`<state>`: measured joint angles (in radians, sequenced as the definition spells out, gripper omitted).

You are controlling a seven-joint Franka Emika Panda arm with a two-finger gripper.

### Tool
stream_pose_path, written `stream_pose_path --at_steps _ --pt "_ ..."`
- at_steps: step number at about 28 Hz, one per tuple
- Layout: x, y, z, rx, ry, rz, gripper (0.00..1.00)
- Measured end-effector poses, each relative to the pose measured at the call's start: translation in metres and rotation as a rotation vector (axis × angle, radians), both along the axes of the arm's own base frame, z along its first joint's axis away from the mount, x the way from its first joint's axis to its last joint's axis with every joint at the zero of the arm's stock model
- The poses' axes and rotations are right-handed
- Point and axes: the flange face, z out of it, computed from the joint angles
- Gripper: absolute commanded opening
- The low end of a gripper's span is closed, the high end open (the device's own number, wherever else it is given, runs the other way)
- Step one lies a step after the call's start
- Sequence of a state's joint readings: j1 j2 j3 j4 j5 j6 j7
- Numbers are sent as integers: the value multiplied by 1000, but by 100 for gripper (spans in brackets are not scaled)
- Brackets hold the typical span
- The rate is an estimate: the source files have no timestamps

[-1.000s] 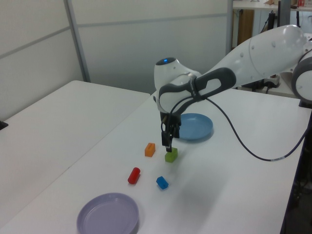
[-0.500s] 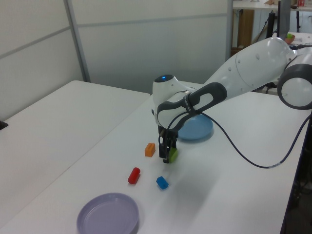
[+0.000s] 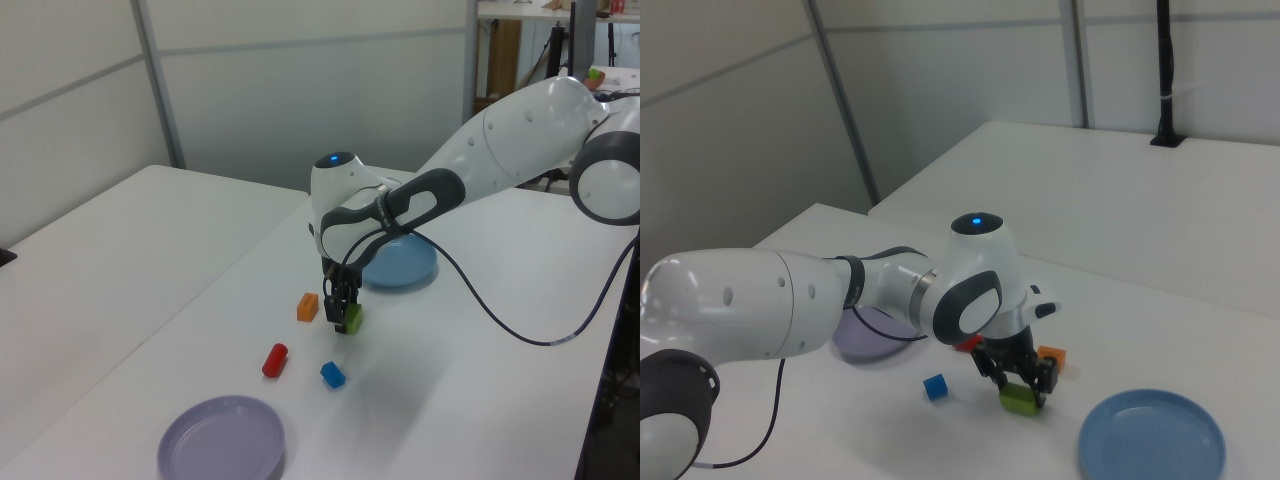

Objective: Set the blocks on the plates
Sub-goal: 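Carry the green block over the light blue plate and lower it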

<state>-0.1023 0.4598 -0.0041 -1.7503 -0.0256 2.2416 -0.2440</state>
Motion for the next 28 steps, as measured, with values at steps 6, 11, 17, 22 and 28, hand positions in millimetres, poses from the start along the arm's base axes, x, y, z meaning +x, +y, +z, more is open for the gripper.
stream_pose_path --at_steps 6,11,17,22,28 --pt "9 -29 51 -15 -69 -46 11" --pt "8 -87 101 -34 -130 -127 12" --pt "-13 -162 95 -45 -115 -194 13" --pt "-28 -210 61 -42 -75 -247 17" --pt "-22 -214 36 -45 -86 -248 37"
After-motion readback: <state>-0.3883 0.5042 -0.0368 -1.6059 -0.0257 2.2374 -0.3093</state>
